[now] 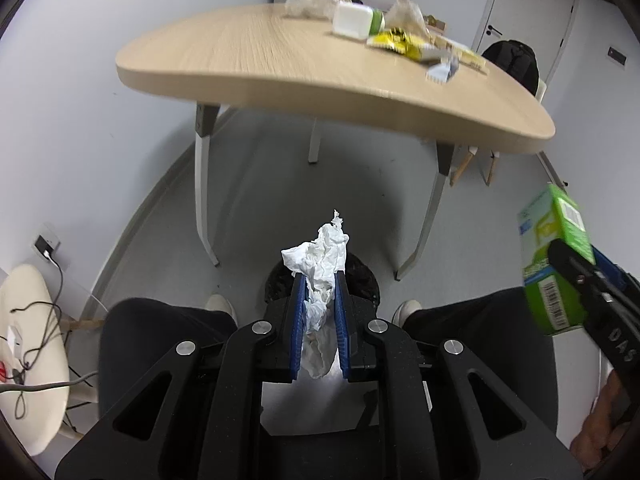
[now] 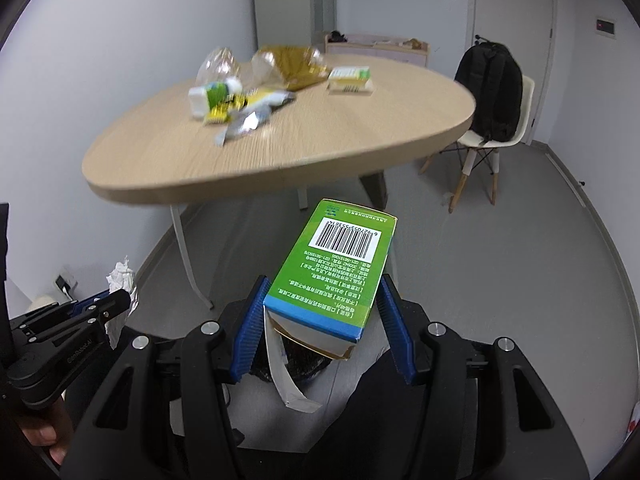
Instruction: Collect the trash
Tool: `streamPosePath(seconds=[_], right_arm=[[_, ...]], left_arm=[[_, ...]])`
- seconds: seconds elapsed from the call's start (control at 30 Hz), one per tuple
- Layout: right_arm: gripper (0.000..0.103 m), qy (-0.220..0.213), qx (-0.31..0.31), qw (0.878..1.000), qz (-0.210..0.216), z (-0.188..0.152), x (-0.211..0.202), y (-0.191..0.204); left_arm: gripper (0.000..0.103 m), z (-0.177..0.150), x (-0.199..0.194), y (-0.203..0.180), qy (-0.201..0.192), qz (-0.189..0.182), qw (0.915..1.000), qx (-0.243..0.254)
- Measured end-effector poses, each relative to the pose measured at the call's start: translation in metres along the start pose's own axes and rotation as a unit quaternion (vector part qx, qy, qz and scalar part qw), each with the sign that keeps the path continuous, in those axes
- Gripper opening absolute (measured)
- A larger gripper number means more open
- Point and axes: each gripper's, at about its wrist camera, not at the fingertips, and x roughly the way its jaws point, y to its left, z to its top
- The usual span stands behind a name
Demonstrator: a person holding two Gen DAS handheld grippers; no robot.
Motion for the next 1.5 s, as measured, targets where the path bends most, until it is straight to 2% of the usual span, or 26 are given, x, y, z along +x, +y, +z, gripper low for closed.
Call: streamPosePath(seconds=[0.27, 0.57, 1.5], right_arm=[[0.052, 0.024, -0.010, 1.000, 0.010, -0.020, 0.050, 0.016], [0.052, 0.053, -0.028, 0.998, 0.015, -0.036, 0.115, 0.036], [0.052, 0.149, -0.031, 0.988, 0.005, -0.041, 0.262, 0.041]], left_arm=[[0.013, -0.013, 0.036, 0.001, 0.012, -0.008, 0.9999, 0.005], [0.013, -0.028, 0.096, 0.011, 0.041, 0.007, 0.9991, 0.009], [0.013, -0.009, 0.209, 0.024, 0.106, 0.022, 0.9941, -0.009]])
